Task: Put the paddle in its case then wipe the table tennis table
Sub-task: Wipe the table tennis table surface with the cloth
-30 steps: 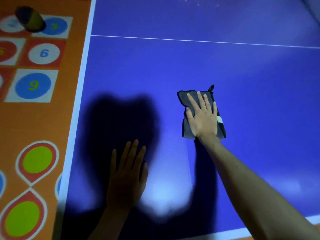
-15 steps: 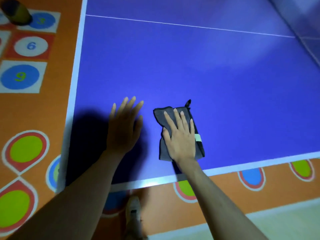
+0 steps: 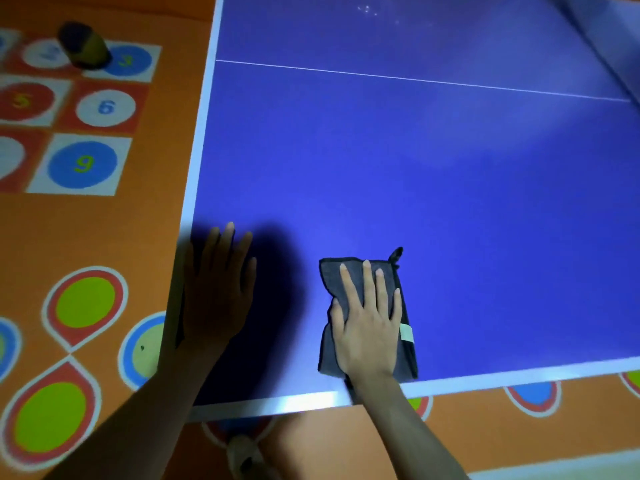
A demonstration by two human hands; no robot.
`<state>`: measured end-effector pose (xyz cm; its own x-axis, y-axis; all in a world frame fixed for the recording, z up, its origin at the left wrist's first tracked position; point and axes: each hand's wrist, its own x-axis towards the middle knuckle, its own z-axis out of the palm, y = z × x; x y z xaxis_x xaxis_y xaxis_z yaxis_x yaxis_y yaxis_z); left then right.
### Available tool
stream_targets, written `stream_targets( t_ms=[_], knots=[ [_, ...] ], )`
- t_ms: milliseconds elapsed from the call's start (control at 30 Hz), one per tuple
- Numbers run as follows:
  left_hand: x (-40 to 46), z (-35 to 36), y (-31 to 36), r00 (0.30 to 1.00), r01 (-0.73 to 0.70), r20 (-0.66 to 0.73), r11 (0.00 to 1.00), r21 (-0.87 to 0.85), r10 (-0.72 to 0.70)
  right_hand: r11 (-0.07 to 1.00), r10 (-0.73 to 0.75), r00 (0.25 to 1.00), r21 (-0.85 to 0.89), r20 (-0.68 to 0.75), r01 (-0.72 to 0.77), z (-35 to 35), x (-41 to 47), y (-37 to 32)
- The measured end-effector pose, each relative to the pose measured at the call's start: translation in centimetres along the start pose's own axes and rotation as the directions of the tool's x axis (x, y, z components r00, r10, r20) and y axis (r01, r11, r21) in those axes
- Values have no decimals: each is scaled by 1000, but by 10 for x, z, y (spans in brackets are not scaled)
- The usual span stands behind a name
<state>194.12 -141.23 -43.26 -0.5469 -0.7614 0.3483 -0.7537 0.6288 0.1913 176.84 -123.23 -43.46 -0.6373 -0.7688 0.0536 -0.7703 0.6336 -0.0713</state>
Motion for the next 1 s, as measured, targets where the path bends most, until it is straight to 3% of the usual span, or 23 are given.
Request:
stream_targets(
  t_ms=[200, 567, 733, 1000],
  knots=[
    [5, -1, 0, 992, 59, 110, 998, 6, -59, 1000, 18, 1000, 3, -15, -18, 9, 112, -25],
    [7, 10, -3, 991, 49, 125, 998, 26, -52, 997, -26, 999, 72, 19, 24, 15, 251, -50],
    [7, 13, -5, 995, 43, 94, 999, 7, -43, 995, -26, 1000, 97, 6, 25, 15, 220, -55],
    [7, 18, -7, 995, 34, -87, 992, -118, -45, 992, -76, 996, 94, -37, 79, 12, 53, -82]
  ],
)
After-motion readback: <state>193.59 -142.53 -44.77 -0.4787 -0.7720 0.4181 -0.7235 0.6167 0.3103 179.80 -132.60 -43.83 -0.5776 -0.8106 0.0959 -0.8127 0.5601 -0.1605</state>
